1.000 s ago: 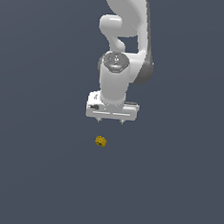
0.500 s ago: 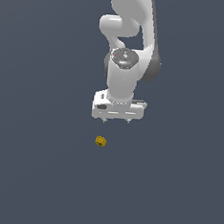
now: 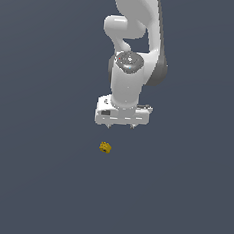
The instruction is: Pick up the object and move it to a goal position.
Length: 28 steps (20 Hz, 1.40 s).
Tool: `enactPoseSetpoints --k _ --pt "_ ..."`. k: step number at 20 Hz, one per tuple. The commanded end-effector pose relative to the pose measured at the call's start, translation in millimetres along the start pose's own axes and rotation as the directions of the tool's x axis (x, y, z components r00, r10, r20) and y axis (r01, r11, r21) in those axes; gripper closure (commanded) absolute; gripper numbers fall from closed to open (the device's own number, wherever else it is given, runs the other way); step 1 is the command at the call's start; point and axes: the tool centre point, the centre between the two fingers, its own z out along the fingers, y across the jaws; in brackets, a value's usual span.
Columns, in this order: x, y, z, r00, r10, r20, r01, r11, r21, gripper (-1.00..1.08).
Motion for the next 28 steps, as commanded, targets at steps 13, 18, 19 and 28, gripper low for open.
enactPoseSetpoints --k 13,18,19,28 --pt "6 16 19 0.971 -0.239 0.002 0.239 0.971 -0.008 -0.92" --pt "9 25 28 0.933 -0.360 0.003 0.360 0.933 -0.011 -0.92" --pt "9 26 30 0.924 -0.383 0.004 0.383 0.924 -0.011 -0.92" --pt "13 41 48 0.813 -0.582 0.005 0.582 0.813 -0.013 -0.92"
